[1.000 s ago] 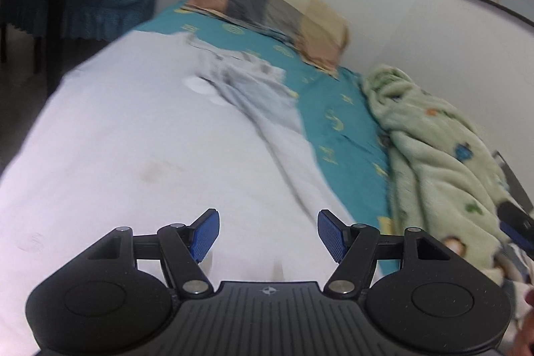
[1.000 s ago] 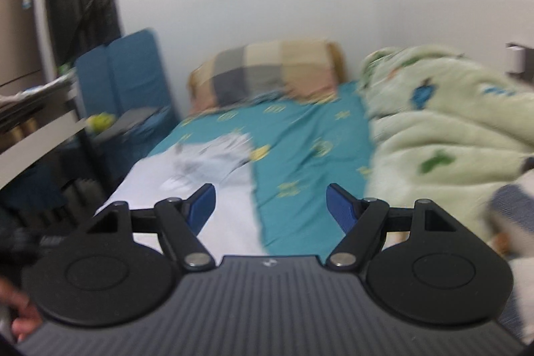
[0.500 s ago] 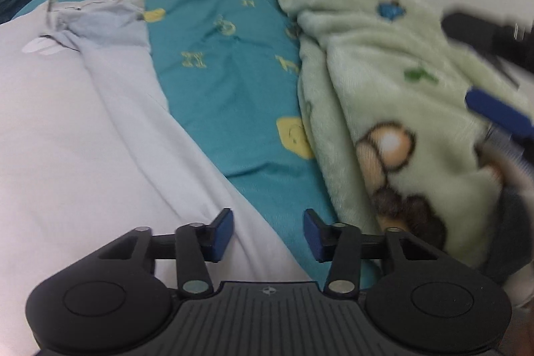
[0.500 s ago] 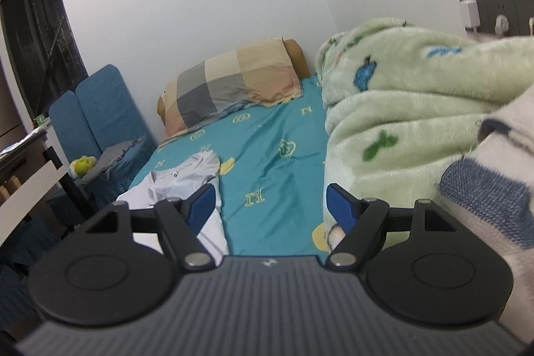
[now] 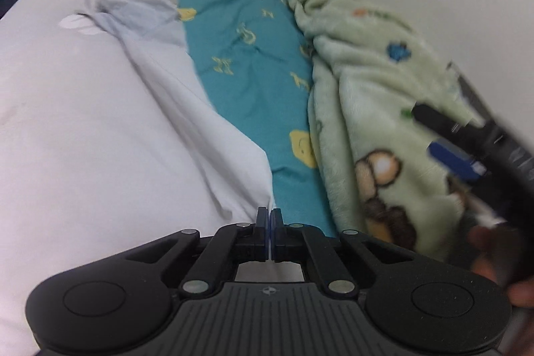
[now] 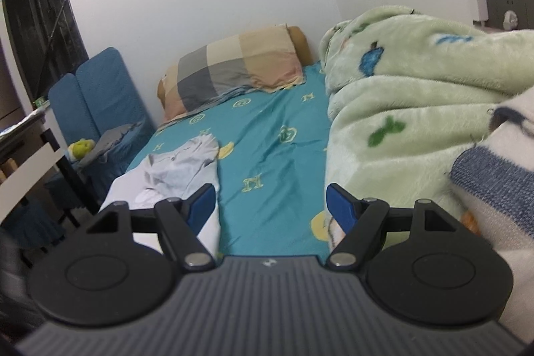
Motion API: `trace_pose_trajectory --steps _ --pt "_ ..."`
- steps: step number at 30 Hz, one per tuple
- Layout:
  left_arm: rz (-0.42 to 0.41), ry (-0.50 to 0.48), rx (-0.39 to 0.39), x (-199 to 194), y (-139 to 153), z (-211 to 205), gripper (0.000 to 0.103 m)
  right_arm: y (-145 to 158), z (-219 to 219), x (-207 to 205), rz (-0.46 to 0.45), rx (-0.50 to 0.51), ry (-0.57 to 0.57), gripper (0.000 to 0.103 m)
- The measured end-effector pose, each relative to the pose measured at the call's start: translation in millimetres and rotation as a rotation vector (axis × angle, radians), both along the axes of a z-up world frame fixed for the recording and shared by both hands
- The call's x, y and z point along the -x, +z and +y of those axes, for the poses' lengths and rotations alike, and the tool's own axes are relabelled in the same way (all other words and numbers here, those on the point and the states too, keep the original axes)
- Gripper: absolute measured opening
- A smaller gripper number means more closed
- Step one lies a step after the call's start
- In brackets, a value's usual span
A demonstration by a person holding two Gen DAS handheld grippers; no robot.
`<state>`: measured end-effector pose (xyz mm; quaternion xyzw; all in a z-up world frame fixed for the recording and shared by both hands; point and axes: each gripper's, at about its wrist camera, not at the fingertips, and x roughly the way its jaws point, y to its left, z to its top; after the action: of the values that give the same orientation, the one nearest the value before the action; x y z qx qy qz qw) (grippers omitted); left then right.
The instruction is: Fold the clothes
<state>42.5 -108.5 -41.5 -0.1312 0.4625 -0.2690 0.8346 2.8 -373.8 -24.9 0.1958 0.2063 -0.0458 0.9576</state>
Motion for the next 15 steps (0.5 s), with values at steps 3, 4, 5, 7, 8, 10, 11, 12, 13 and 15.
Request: trace_pose_trajectory --steps 3,4,5,7,8,10,11,12,13,15 --pt "0.078 0.102 0.025 -0.4 2.1 57.6 0.001 -4.6 6.2 -6.5 0.045 -0.019 0.051 0.075" --pt "0.097 0.143 0.013 -1.7 -1.2 76.1 0.001 -6.6 9.5 -9.3 0.062 -0.028 0.079 0.075" --pt "0.118 0.181 -0.005 -4.3 -4.8 93.1 0.001 -8.6 13.5 -11.9 0.078 -0.037 0.106 0.075" --pt "0.207 0.22 0.02 -12.1 -21.8 121.3 0.001 -12.9 23.0 -16.9 0.114 -0.049 0.164 0.075" --pt "0.231 0.228 0.036 -13.6 -26.1 127.3 0.001 -15.0 28.6 -19.6 0.135 -0.05 0.197 0.075" --pt "0.264 0.237 0.066 -14.6 -31.1 133.5 0.004 -19.1 39.7 -24.1 0.178 -0.042 0.248 0.075" --pt "0.28 0.242 0.081 -15.1 -33.6 136.5 0.012 -21.0 44.8 -26.0 0.197 -0.031 0.266 0.075" --pt "0.296 0.246 0.097 -15.6 -36.0 139.6 0.026 -22.6 49.5 -27.6 0.213 -0.019 0.278 0.075" --pt "0.312 0.251 0.112 -16.1 -38.5 142.7 0.033 -24.2 52.2 -29.8 0.225 -0.018 0.289 0.075" --pt "0.283 0.225 0.103 -11.8 -33.6 134.5 0.049 -27.4 56.0 -34.4 0.247 -0.024 0.308 0.075"
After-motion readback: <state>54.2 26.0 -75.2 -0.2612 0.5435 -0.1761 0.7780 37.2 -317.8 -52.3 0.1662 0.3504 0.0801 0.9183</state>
